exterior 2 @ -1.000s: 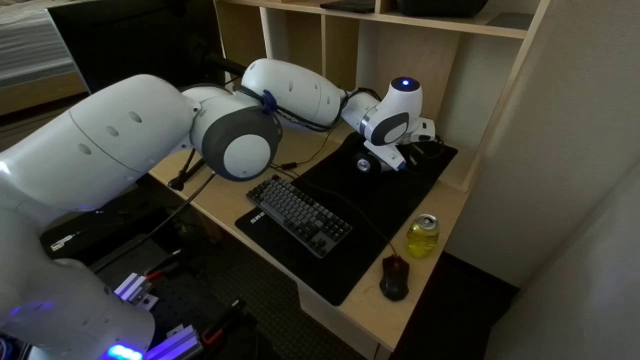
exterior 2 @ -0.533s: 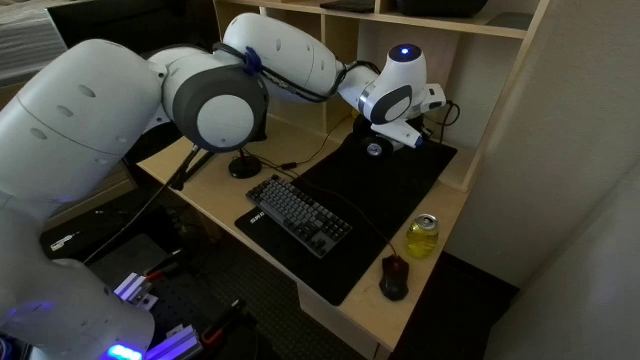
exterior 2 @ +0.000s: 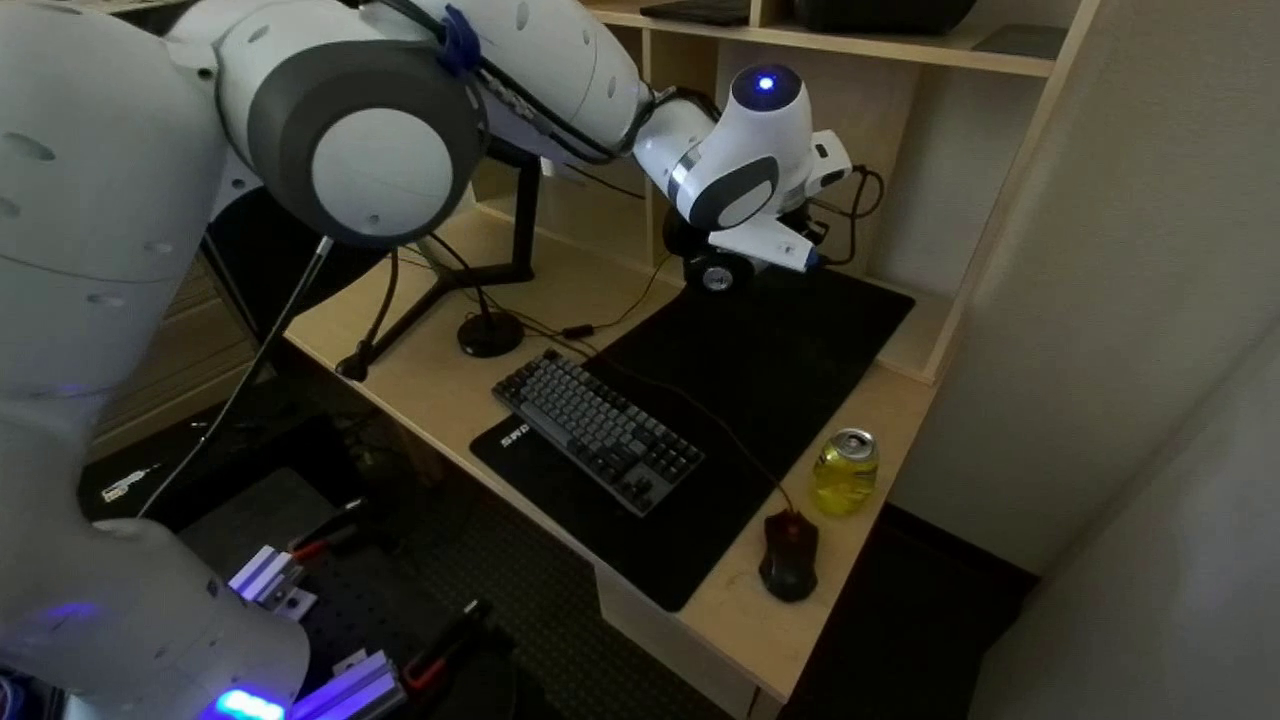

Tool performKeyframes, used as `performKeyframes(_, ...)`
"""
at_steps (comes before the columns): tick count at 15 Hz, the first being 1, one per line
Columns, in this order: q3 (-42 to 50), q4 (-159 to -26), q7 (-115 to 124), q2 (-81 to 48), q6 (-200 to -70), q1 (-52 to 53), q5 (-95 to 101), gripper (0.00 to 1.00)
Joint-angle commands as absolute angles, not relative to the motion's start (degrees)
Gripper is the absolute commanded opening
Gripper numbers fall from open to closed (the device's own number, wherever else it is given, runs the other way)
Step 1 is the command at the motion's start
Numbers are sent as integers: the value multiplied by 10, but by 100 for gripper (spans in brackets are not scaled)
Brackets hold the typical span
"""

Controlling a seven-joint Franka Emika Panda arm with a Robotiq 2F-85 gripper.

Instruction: Hang the headsets on the desktop stand

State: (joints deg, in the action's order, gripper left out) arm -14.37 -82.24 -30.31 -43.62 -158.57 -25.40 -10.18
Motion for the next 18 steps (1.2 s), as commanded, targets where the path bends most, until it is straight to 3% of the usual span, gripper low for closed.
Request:
performKeyframes(1, -226, -961, -380, -344, -1618, -318, -161, 5)
performKeyframes(6, -370, -1066, -525, -277, -1598, -420, -342, 5)
performKeyframes(9, -379, -1075, -522, -257, -1570, -406, -450, 5)
performKeyframes(10, -342, -1049, -543, -281, -1584, -374, -430, 20)
performKeyframes(14, -338, -1061, -542, -265, -1576, -363, -465, 20)
performKeyframes(15, -338, -1060, -548, -266, -1579, -363, -463, 5)
performKeyframes(18, -340, -1035, -648, -285, -1543, -361, -500, 5)
